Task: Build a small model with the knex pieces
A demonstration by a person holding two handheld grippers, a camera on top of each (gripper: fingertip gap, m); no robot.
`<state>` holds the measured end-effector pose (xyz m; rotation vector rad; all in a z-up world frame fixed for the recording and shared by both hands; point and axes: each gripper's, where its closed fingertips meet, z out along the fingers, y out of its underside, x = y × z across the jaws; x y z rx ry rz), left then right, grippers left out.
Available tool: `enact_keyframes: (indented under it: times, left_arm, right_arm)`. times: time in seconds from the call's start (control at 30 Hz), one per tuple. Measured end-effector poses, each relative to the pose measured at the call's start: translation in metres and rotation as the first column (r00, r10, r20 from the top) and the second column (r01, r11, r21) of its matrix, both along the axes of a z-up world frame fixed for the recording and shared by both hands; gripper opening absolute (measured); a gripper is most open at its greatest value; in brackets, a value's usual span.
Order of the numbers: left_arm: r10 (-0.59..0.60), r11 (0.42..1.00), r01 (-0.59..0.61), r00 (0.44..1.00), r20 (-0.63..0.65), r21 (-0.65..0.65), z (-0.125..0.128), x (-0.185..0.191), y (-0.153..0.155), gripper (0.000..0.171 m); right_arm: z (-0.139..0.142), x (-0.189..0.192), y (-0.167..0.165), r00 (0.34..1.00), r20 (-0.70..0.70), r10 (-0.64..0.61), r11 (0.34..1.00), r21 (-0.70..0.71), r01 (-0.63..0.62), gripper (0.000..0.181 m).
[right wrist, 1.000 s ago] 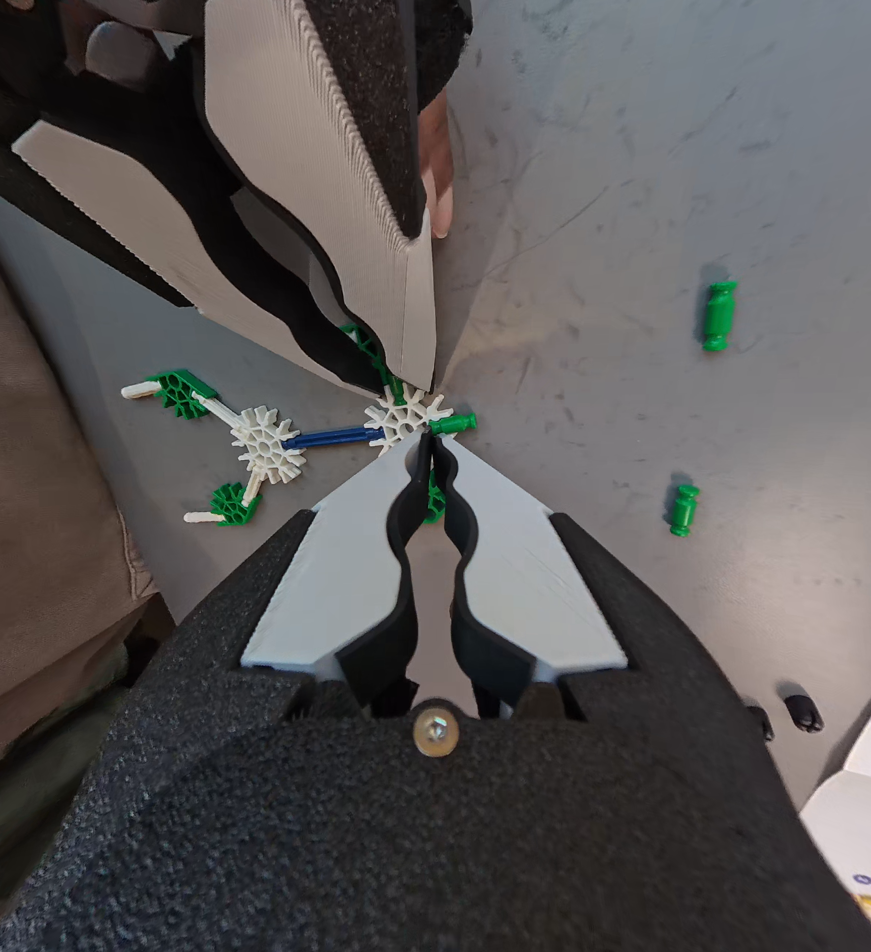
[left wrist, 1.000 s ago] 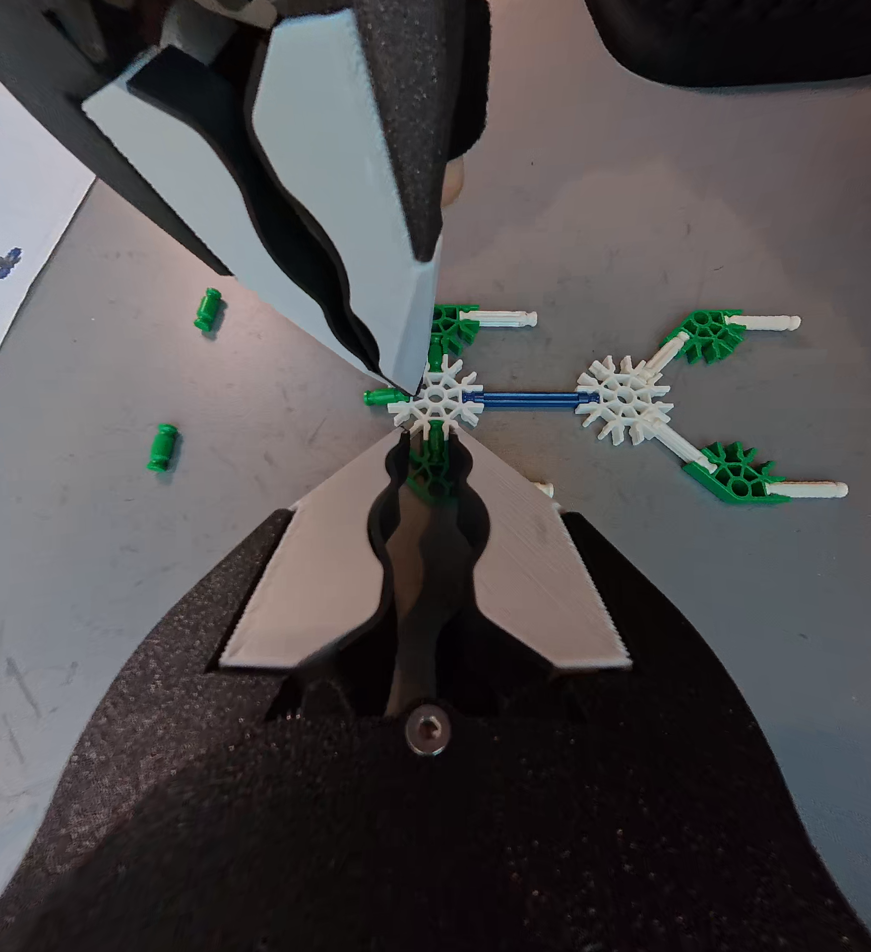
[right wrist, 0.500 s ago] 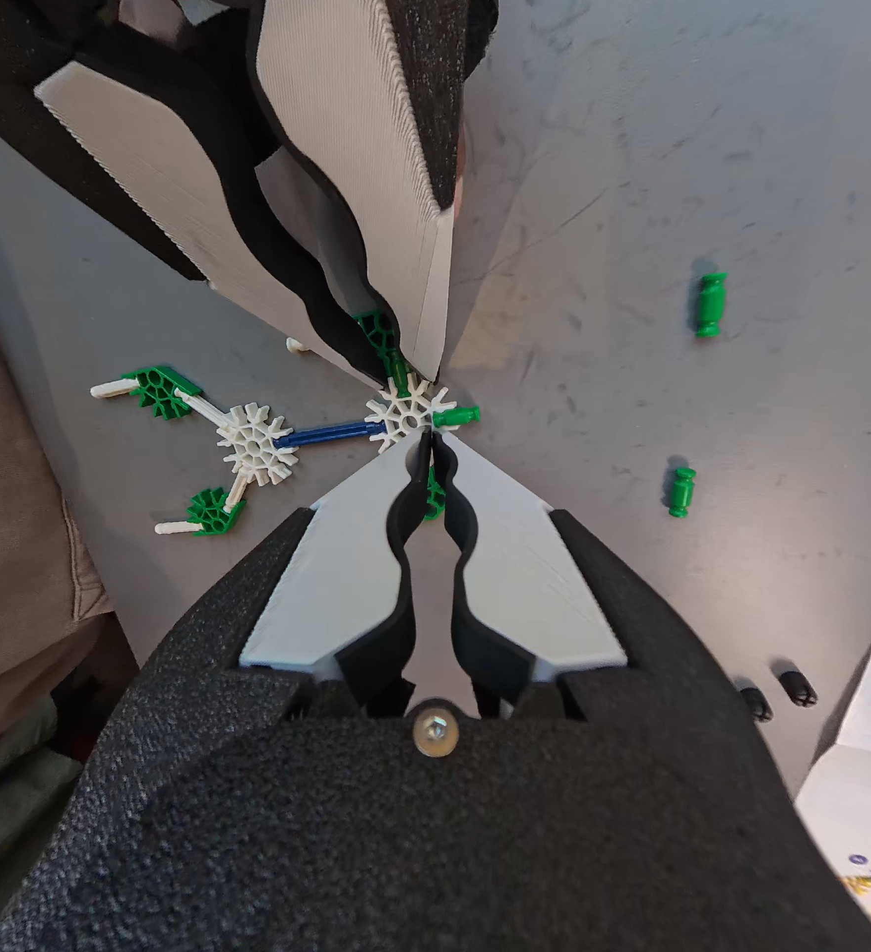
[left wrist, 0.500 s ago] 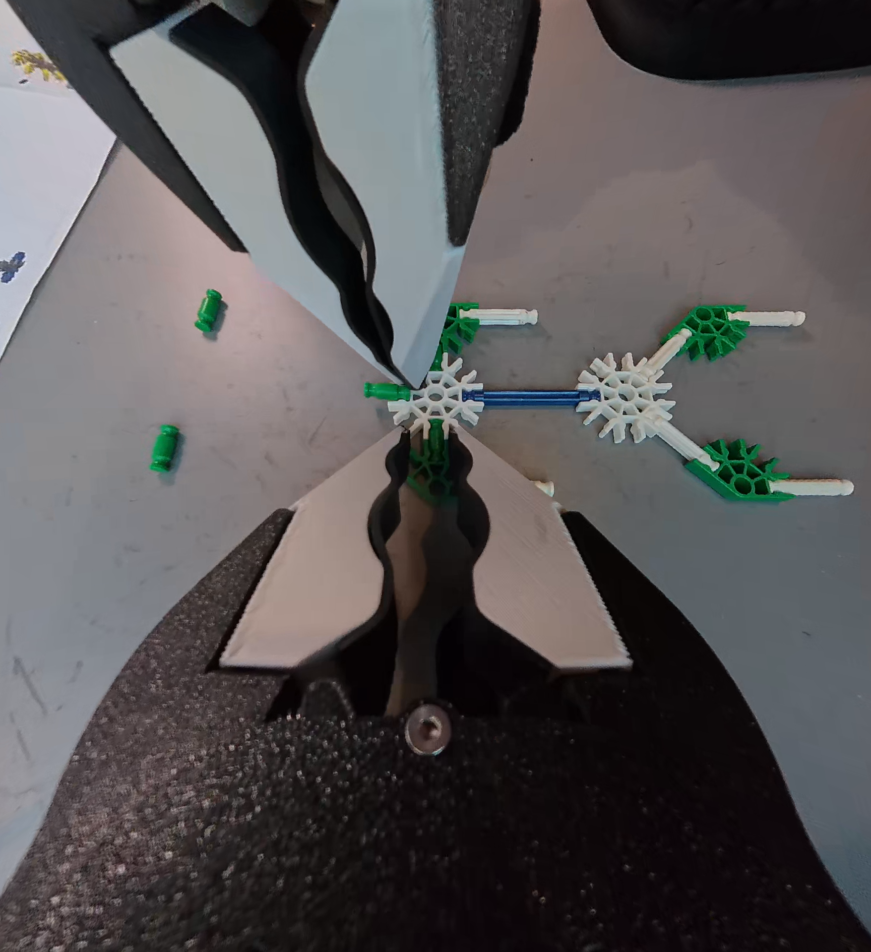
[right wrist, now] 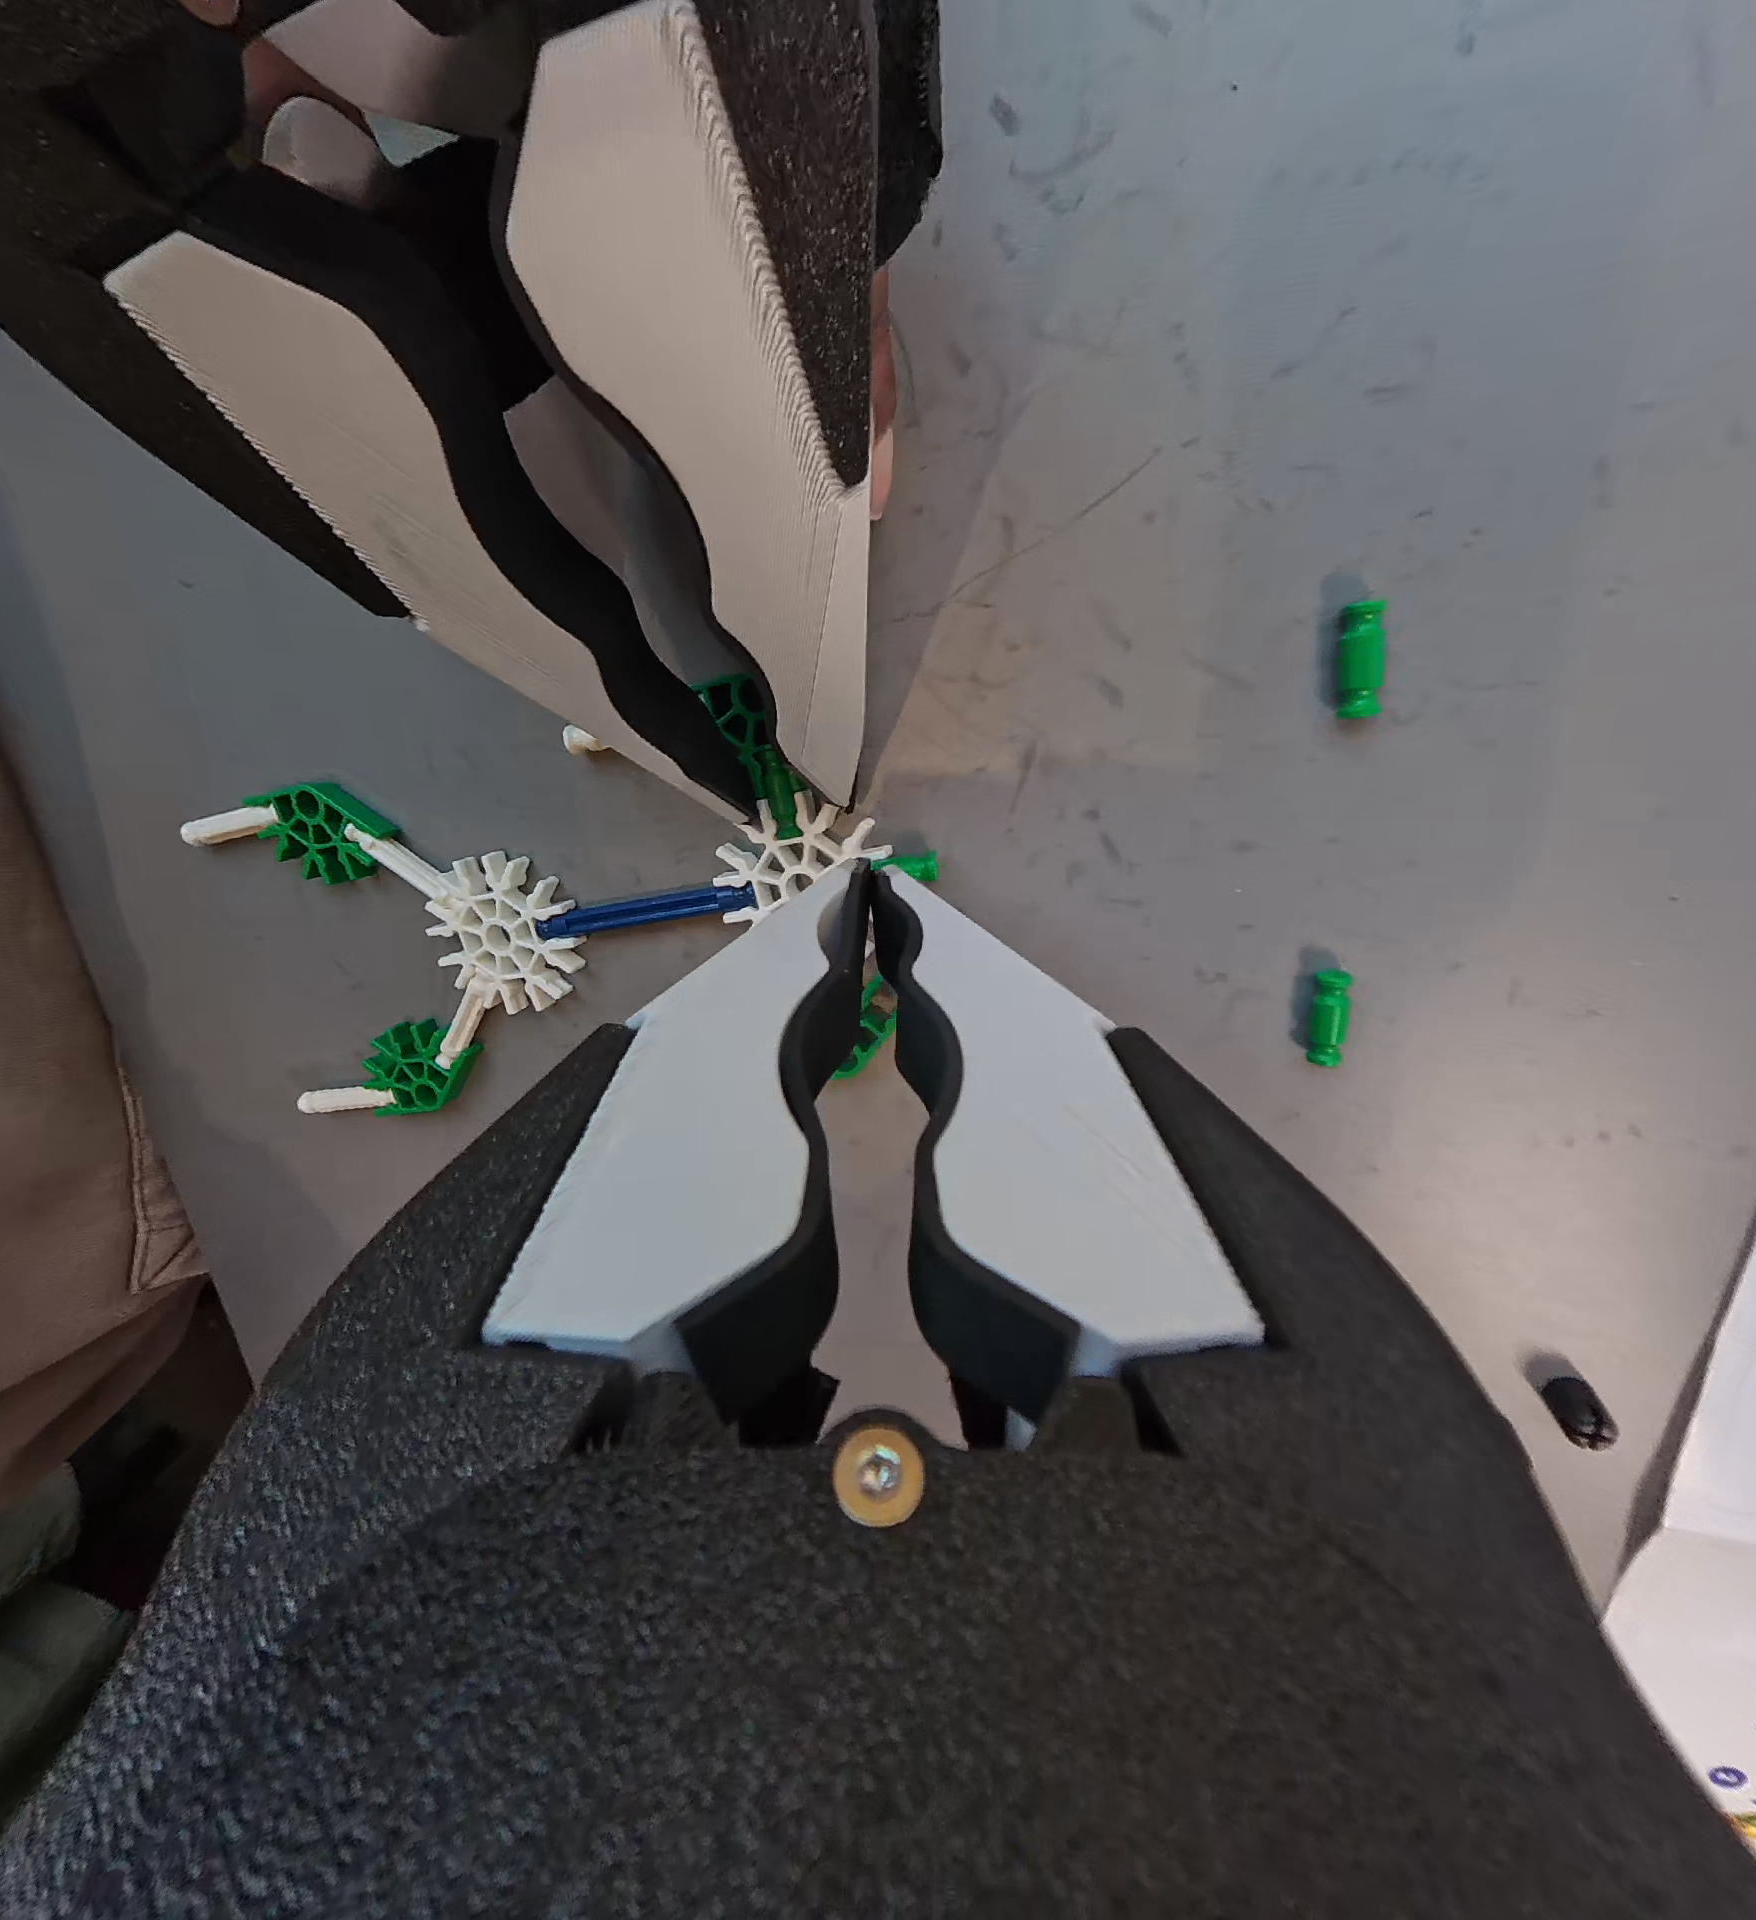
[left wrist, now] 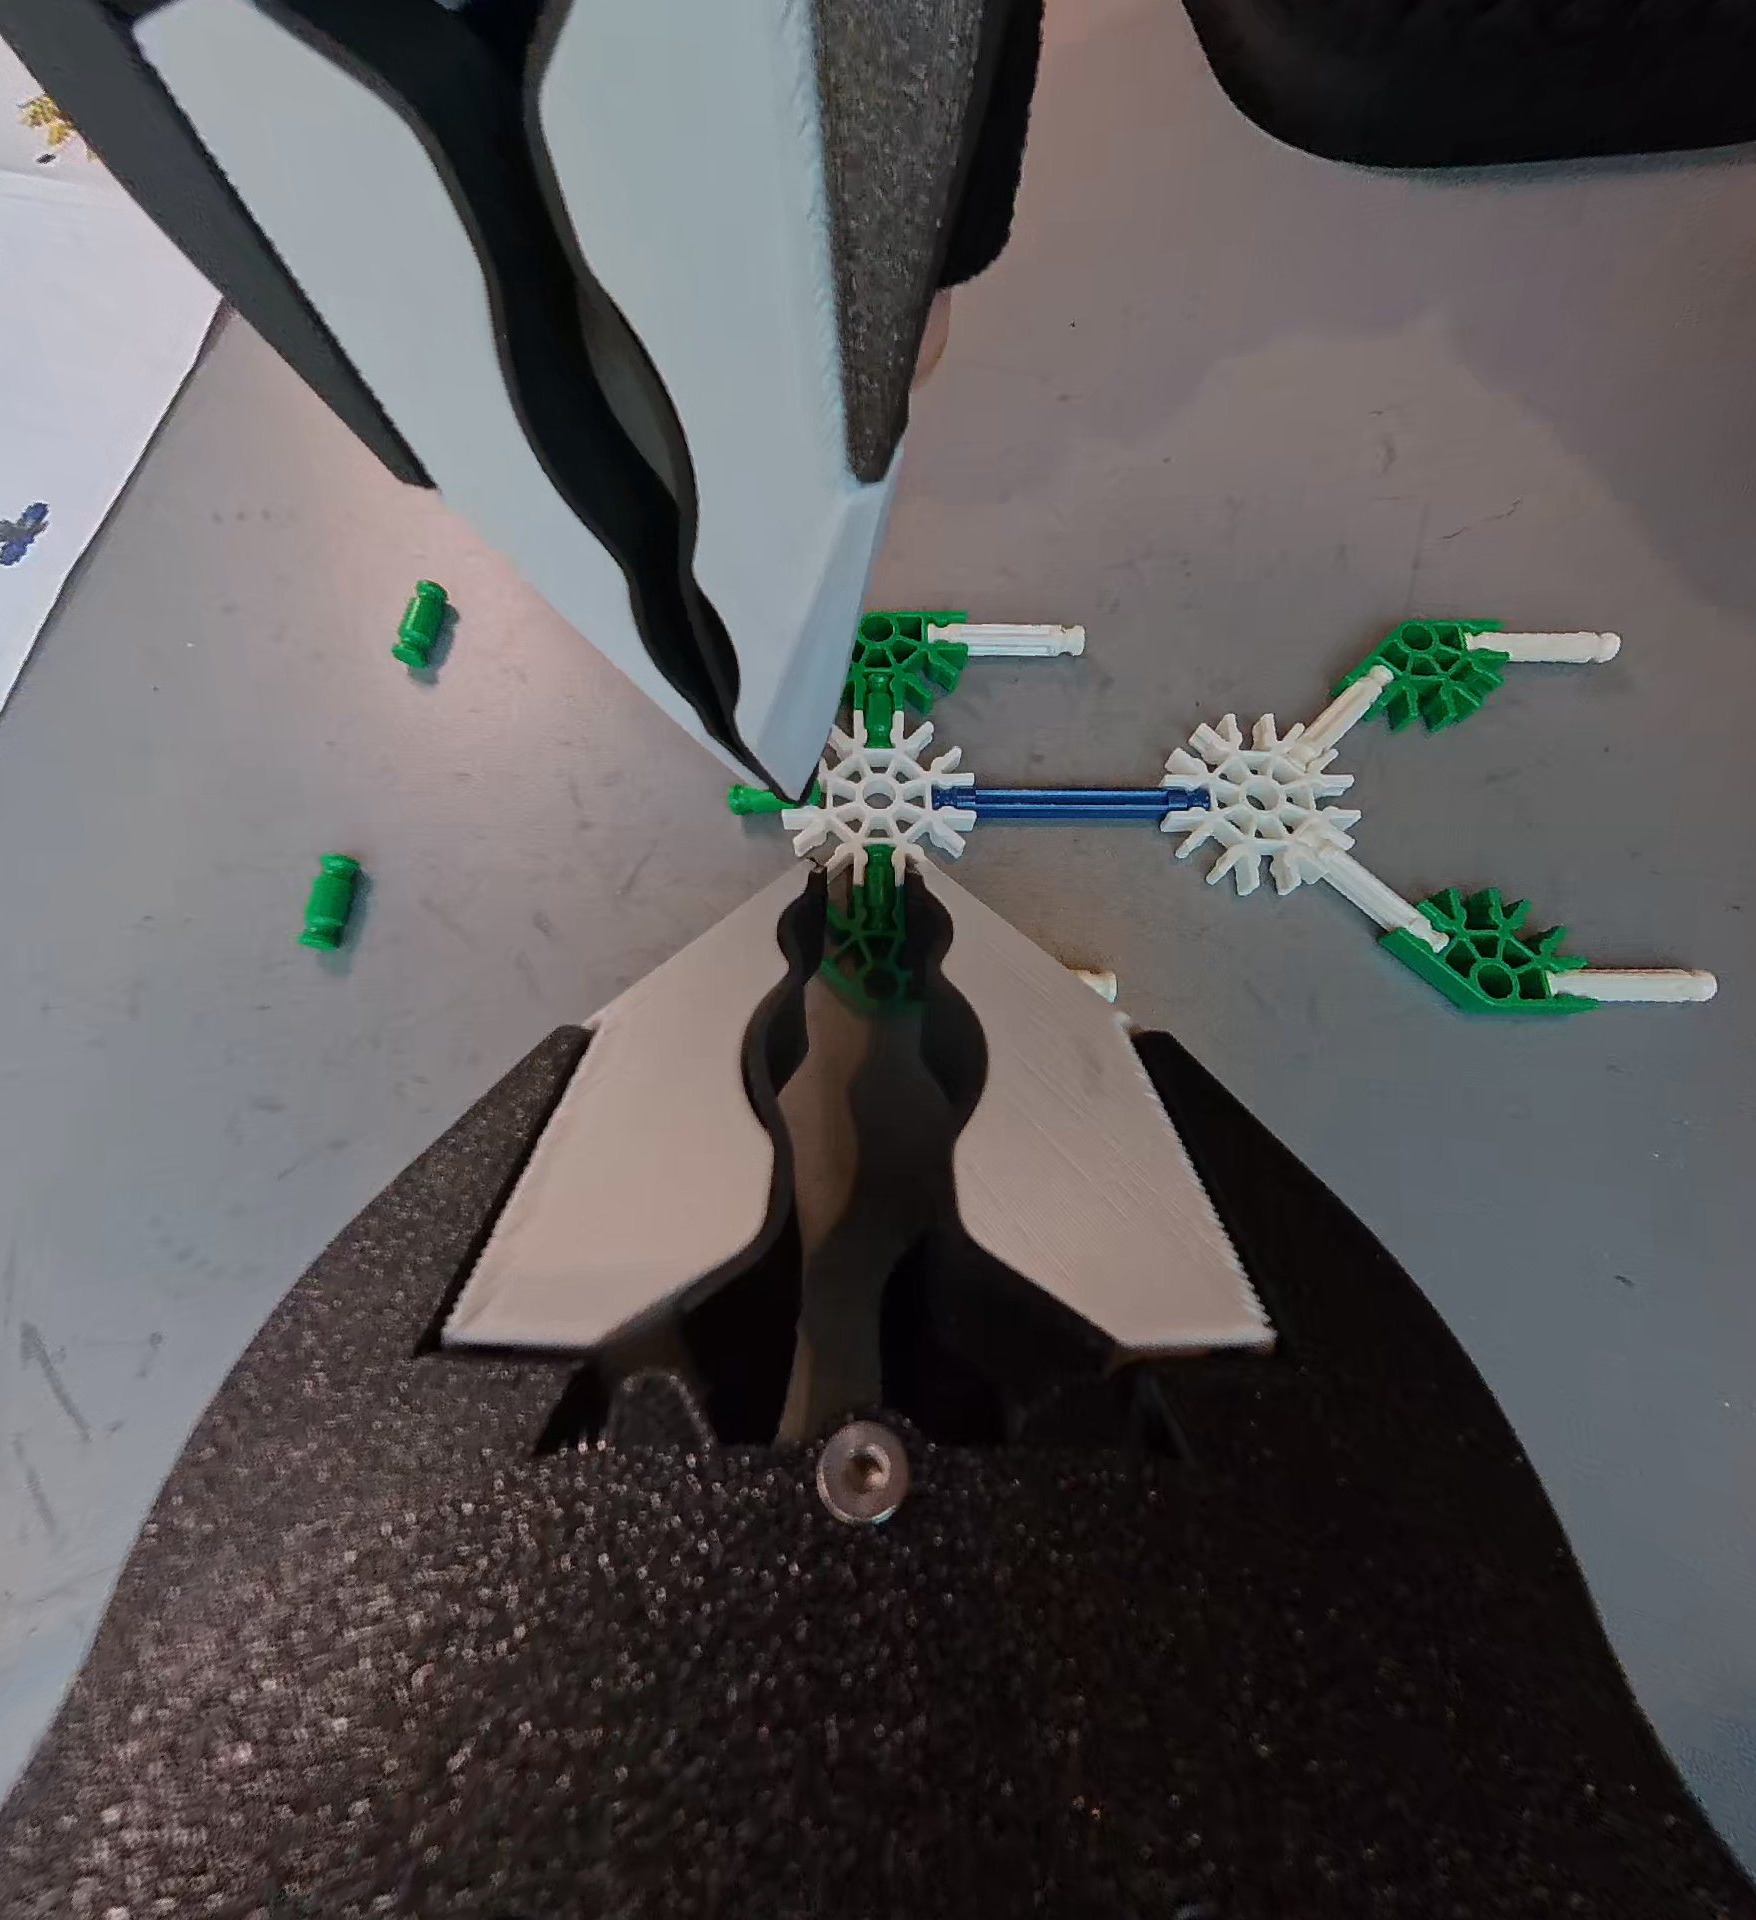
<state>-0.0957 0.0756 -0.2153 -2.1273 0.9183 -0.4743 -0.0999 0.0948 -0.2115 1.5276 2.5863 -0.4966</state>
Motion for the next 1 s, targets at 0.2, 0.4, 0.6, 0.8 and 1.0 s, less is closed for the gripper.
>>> enact_keyframes:
  times: [0.2,0.4,0.6,0.8,1.0]
  left_arm:
    - [-0.001,1.000,0.001,1.000,0.002,-0.002,-0.0001,0.0001,0.0000,0.013]
    - [0.000,1.000,0.000,1.000,0.004,-0.005,-0.0002,0.0001,-0.0001,0.013]
    - [-0.003,1.000,0.003,1.000,0.005,-0.005,-0.0003,0.0002,-0.0001,0.014]
    - [-0.007,1.000,0.007,1.000,0.008,-0.009,-0.0002,0.0003,-0.0002,0.013]
    - [-0.009,1.000,0.009,1.000,0.002,-0.001,-0.0004,0.0003,-0.0004,0.013]
  right_arm:
    - [-0.0009,0.0004,-0.0001,1.000,0.011,0.023,0.999,0.024,-0.023,0.000]
    - [-0.0018,0.0008,-0.0004,0.998,-0.046,0.053,0.996,0.069,-0.050,0.000]
    - [-0.0021,0.0005,-0.0004,0.990,-0.126,0.066,0.992,0.111,-0.052,0.000]
    - [-0.0025,0.0002,-0.0004,0.987,-0.138,0.084,0.989,0.129,-0.066,0.000]
    - [-0.0023,0.0000,-0.0008,0.993,-0.105,0.057,0.996,0.078,-0.049,0.000]
